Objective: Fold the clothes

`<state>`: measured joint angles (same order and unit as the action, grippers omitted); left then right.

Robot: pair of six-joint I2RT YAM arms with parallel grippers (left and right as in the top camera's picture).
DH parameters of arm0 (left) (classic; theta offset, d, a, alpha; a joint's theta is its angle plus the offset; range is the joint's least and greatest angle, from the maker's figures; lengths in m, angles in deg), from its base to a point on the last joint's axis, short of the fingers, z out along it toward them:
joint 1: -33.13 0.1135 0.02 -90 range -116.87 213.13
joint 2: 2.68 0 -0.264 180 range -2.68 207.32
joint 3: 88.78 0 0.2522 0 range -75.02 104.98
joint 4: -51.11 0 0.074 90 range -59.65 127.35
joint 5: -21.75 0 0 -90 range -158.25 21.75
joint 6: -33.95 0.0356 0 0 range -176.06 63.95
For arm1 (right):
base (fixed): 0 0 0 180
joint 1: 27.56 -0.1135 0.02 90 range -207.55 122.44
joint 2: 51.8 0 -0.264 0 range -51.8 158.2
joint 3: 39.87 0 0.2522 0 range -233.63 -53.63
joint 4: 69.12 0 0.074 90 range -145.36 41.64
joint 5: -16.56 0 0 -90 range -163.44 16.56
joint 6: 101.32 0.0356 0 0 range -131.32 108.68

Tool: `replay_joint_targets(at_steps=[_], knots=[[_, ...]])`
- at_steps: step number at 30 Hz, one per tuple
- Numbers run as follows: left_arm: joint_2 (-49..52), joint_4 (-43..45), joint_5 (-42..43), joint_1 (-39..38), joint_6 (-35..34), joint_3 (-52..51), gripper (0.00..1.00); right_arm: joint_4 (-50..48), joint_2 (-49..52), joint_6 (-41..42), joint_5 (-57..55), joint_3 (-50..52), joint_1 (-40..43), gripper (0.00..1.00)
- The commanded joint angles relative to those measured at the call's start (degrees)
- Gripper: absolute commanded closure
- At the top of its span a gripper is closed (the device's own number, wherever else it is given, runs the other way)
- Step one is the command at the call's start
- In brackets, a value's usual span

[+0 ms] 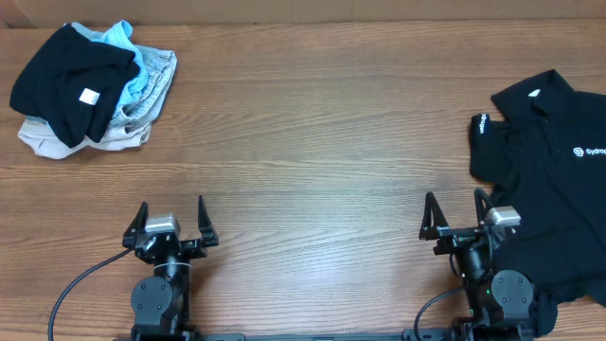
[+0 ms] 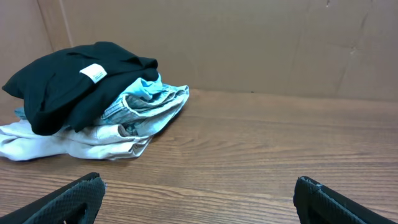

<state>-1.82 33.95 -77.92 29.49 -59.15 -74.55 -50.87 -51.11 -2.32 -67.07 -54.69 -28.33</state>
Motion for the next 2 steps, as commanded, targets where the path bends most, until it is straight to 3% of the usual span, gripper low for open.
replay_joint_targets(at_steps=[1, 2], knots=[[-0.6, 0.2, -0.6, 0.3, -1.2, -0.2, 0.00, -0.3, -0.3, 0.2, -0.6, 0.6, 0.2, 0.00], [-0.6, 0.2, -0.6, 0.3, -1.2, -0.2, 0.00, -0.3, -0.3, 0.2, -0.6, 0.6, 0.2, 0.00]])
